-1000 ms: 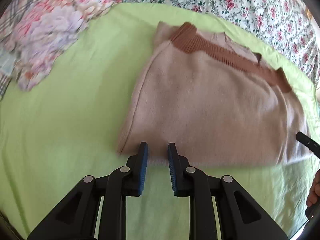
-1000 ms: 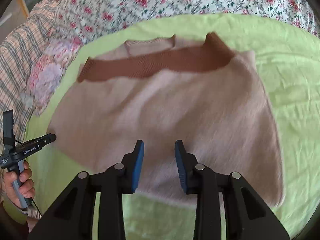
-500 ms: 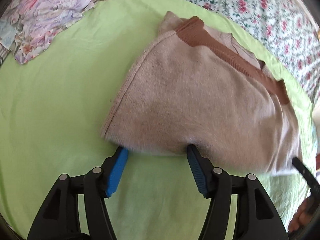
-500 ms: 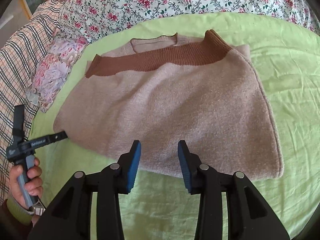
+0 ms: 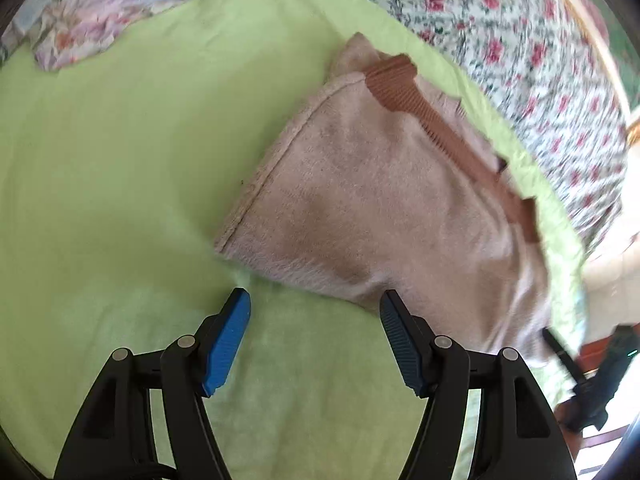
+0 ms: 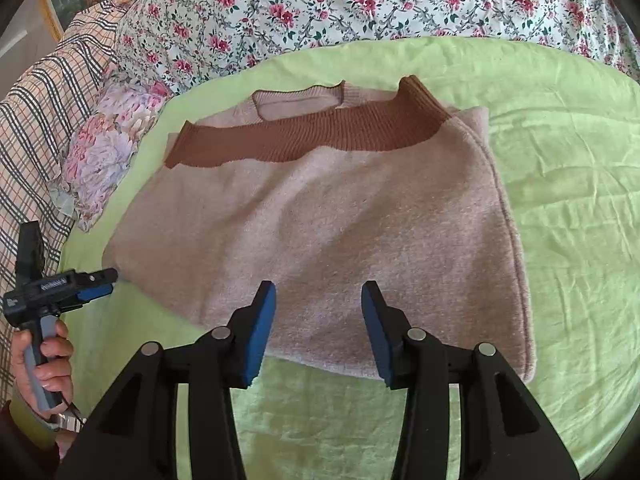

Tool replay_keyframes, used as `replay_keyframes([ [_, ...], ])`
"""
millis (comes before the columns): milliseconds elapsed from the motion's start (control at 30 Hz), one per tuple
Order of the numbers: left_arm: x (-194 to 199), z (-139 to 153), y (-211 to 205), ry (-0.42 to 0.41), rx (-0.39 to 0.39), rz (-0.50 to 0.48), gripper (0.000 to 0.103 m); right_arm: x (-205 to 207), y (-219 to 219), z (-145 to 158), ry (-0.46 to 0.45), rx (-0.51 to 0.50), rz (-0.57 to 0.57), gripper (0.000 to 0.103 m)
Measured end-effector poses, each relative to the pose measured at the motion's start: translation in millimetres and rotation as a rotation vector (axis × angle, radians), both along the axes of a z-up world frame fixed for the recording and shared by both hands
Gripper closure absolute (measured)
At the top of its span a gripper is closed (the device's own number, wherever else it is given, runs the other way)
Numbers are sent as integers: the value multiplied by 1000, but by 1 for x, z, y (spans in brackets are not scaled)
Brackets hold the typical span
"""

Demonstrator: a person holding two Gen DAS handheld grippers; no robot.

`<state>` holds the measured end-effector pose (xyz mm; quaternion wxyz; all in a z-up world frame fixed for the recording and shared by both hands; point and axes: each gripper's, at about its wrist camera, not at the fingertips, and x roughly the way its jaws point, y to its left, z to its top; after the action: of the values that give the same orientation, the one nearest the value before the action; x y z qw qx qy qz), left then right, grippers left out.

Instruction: Fold small clothes

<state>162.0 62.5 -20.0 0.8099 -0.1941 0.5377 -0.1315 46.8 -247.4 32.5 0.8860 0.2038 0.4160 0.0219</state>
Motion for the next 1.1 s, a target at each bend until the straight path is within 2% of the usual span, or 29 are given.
replay_keyframes([
  [67, 7, -2, 0, 19, -20, 18, 35, 3, 5, 1, -6, 12, 15, 57],
  [167, 18, -9, -8, 42, -50, 43, 27, 6, 10, 7, -25, 1, 40, 57],
  [267, 27, -12, -18, 11, 1, 75, 26, 10, 7, 11, -33, -2, 49, 57],
  [333, 31, -11, -27, -23, 50, 86, 30, 13, 4, 12, -33, -7, 49, 57],
  [367, 32, -11, -30, -34, 75, 90, 33, 16, 2, 12, -31, -10, 51, 57],
  [400, 33, -10, -35, -52, 112, 91, 50, 18, 0, 12, -30, -12, 55, 57],
  [433, 34, -9, -39, -70, 142, 81, 71, 20, -2, 12, -28, -13, 59, 57],
  [500, 35, -8, -45, -87, 170, 43, 87, 24, -5, 12, -23, -11, 64, 57],
  [700, 17, 16, -95, -247, 470, -112, 93, 36, -22, 12, -28, 66, 88, 57],
  [767, 8, 27, -110, -302, 518, -158, 94, 39, -28, 13, -28, 83, 88, 57],
  [867, -4, 40, -128, -362, 535, -216, 94, 44, -34, 15, -22, 106, 93, 57],
  [1033, -23, 52, -155, -418, 496, -300, 95, 44, -43, 24, -33, 113, 89, 57],
  [1100, -26, 55, -161, -424, 470, -312, 95, 42, -49, 25, -42, 148, 83, 57],
])
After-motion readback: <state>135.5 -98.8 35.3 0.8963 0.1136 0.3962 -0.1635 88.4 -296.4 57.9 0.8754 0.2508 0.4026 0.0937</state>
